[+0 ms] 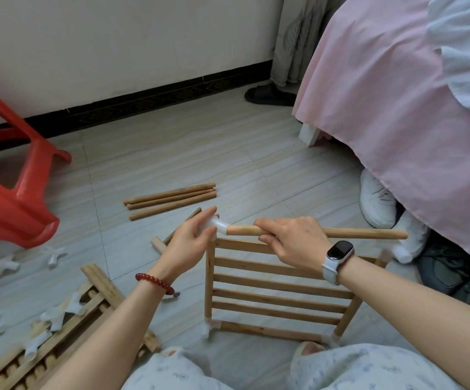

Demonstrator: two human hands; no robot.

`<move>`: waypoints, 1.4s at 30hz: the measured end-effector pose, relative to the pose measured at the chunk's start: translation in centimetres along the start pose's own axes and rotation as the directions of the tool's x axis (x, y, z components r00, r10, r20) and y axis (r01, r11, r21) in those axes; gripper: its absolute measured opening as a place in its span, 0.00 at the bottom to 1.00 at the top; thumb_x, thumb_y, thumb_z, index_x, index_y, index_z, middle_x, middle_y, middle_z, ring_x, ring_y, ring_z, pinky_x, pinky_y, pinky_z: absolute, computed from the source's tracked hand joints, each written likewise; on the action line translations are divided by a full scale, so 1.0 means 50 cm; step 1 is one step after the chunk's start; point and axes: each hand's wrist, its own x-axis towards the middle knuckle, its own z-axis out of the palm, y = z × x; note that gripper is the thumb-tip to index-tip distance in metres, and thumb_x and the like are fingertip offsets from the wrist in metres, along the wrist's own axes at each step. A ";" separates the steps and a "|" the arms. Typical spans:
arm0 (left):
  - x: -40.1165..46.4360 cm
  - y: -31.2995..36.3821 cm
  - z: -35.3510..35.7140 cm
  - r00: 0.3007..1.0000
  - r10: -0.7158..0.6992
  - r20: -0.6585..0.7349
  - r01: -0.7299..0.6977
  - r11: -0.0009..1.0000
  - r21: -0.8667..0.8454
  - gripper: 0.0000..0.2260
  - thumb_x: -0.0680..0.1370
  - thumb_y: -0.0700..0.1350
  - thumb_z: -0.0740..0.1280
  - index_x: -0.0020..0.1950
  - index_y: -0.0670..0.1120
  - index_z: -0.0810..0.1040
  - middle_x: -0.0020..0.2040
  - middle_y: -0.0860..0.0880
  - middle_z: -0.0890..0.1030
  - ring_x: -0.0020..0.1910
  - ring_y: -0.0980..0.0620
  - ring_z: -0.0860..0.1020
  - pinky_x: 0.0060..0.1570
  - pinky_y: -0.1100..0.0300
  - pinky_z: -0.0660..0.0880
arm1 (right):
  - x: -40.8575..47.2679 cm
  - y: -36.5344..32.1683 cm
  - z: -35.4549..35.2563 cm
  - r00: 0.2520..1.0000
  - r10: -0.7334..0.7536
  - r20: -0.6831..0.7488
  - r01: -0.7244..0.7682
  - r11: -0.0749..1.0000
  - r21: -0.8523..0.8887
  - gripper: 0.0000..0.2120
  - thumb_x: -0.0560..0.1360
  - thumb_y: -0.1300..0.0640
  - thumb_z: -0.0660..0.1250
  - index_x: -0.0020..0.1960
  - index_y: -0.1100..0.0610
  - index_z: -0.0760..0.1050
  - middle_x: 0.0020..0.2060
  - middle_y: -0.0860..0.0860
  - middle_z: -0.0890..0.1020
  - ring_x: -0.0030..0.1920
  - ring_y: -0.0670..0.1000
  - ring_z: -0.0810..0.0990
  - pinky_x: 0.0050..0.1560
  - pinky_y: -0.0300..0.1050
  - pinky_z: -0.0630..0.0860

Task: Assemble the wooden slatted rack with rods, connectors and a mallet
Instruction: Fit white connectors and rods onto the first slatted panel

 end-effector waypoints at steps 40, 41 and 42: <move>0.023 0.143 -0.027 0.922 -0.380 0.078 0.377 0.831 -0.408 0.17 0.83 0.48 0.53 0.38 0.43 0.72 0.34 0.45 0.71 0.30 0.51 0.68 0.27 0.62 0.64 | -0.005 -0.067 -0.062 0.942 -0.138 -0.307 0.124 0.990 -0.065 0.09 0.71 0.54 0.72 0.42 0.57 0.74 0.26 0.48 0.70 0.20 0.46 0.62 0.18 0.38 0.62; 0.022 0.144 -0.024 0.932 -0.358 0.057 0.355 0.873 -0.335 0.18 0.83 0.50 0.52 0.39 0.44 0.72 0.32 0.46 0.71 0.29 0.51 0.67 0.28 0.61 0.63 | -0.007 -0.068 -0.059 0.939 -0.143 -0.313 0.134 0.990 -0.050 0.08 0.71 0.54 0.72 0.42 0.57 0.75 0.26 0.48 0.71 0.20 0.46 0.63 0.18 0.38 0.62; 0.020 0.141 -0.021 0.946 -0.324 0.029 0.319 0.905 -0.281 0.18 0.83 0.51 0.51 0.39 0.44 0.72 0.32 0.46 0.71 0.28 0.51 0.67 0.29 0.61 0.63 | -0.007 -0.069 -0.062 0.942 -0.141 -0.303 0.138 0.990 -0.032 0.08 0.72 0.54 0.71 0.43 0.57 0.75 0.26 0.48 0.72 0.20 0.47 0.63 0.19 0.38 0.61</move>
